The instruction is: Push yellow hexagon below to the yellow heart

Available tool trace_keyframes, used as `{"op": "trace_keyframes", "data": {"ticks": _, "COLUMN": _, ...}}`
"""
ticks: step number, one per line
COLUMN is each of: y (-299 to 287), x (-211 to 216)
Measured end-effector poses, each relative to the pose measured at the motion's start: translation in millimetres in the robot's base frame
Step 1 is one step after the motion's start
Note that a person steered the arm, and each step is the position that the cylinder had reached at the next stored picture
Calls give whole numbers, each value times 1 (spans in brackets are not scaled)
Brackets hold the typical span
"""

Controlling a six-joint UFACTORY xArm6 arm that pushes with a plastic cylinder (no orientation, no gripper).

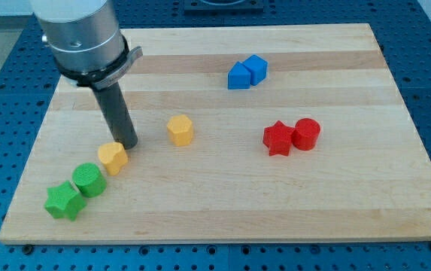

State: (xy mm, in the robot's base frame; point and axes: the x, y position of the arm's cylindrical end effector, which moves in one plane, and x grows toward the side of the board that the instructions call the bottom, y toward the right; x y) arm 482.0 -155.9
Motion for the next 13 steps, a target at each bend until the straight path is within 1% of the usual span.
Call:
{"op": "trace_keyframes", "data": {"ticks": 2, "y": -1, "x": 20}}
{"op": "trace_keyframes", "data": {"ticks": 3, "y": -3, "x": -19}}
{"op": "trace_keyframes", "data": {"ticks": 4, "y": 47, "x": -91}}
{"op": "trace_keyframes", "data": {"ticks": 5, "y": 117, "x": -91}}
{"op": "trace_keyframes", "data": {"ticks": 6, "y": 132, "x": -82}}
{"op": "trace_keyframes", "data": {"ticks": 7, "y": 140, "x": -60}}
{"op": "trace_keyframes", "data": {"ticks": 10, "y": 71, "x": -42}}
{"op": "trace_keyframes", "data": {"ticks": 13, "y": 23, "x": 31}}
